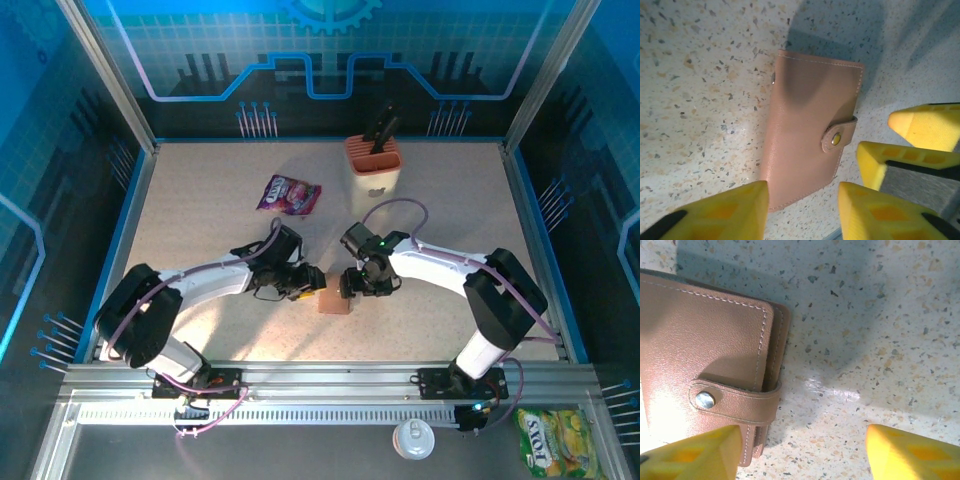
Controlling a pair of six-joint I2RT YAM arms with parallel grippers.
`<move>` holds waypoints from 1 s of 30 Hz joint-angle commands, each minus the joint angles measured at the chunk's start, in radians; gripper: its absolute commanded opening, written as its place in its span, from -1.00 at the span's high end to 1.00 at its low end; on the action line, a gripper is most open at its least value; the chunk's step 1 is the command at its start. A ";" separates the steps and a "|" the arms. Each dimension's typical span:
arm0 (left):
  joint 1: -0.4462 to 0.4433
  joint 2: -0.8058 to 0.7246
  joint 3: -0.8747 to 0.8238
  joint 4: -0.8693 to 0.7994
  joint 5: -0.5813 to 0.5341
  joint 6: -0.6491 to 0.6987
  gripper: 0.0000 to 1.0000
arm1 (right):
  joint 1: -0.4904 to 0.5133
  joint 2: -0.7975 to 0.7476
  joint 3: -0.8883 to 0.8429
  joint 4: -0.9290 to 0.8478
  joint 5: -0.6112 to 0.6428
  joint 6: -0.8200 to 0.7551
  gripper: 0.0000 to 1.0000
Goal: Take the credit cards out of the card holder
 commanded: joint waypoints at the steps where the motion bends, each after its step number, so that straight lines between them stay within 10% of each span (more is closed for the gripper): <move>1: -0.010 0.032 0.022 0.006 0.032 -0.014 0.32 | -0.014 -0.025 -0.003 0.003 -0.041 0.008 -0.25; 30: -0.030 -0.003 -0.058 0.033 0.024 -0.056 0.52 | 0.038 0.065 0.140 -0.035 -0.053 0.070 0.22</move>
